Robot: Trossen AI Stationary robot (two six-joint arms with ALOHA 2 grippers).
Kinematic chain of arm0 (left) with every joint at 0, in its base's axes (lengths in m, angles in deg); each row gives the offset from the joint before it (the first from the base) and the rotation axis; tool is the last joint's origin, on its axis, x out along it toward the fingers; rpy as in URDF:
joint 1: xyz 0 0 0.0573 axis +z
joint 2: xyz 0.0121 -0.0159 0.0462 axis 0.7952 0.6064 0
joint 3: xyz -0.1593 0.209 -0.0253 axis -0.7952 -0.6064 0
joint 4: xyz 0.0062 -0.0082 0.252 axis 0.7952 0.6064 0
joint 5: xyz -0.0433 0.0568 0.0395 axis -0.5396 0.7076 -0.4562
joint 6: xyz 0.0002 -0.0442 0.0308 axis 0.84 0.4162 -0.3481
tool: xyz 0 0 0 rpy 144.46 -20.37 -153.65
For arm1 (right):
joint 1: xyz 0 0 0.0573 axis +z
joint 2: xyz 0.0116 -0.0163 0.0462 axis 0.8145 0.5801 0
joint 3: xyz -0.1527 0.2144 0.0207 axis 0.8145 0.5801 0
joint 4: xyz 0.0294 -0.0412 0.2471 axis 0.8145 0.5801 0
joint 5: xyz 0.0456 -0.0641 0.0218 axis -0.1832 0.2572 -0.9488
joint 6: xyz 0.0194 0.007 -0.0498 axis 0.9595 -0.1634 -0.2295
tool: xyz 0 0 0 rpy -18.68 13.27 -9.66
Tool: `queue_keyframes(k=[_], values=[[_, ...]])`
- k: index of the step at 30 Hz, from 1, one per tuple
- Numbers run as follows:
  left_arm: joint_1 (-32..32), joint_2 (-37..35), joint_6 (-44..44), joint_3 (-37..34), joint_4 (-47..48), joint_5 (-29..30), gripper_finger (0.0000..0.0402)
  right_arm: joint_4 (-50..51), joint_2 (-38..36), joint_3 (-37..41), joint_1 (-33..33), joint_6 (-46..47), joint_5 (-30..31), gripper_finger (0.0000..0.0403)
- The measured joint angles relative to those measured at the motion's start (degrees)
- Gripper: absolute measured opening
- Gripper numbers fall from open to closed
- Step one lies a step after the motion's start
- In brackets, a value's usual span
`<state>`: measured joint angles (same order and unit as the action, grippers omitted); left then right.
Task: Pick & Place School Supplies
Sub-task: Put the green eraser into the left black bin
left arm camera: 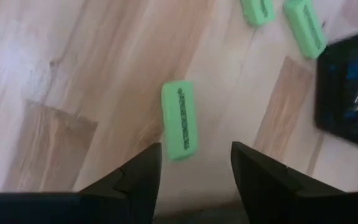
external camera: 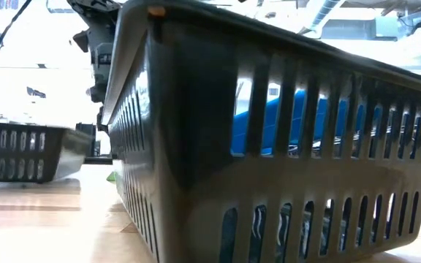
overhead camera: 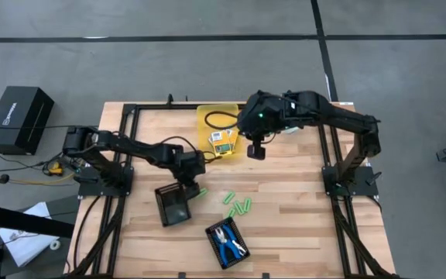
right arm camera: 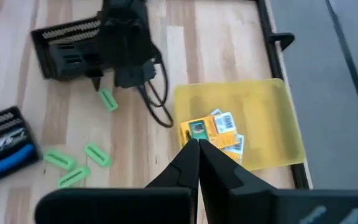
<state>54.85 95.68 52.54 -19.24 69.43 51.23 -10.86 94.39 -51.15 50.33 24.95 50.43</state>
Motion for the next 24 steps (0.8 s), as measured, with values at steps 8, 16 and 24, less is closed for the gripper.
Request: queue_keyframes(k=[8, 16, 24], values=[[1.11, -0.41, 3.48, 4.42, -0.21, 1.84, 0.0191, 0.25, 0.00, 0.00, -2.66, -6.32, -2.92, 0.0000], [0.48, 5.46, 5.37, 5.26, 0.12, 2.23, 0.0190, 1.38, -1.67, 0.02, -5.75, -10.31, -6.56, 0.0000], [-0.26, 8.01, 8.03, 6.07, 1.91, 2.50, 0.0190, 2.92, -3.81, -0.04, -9.45, -15.22, -9.22, 0.0000]])
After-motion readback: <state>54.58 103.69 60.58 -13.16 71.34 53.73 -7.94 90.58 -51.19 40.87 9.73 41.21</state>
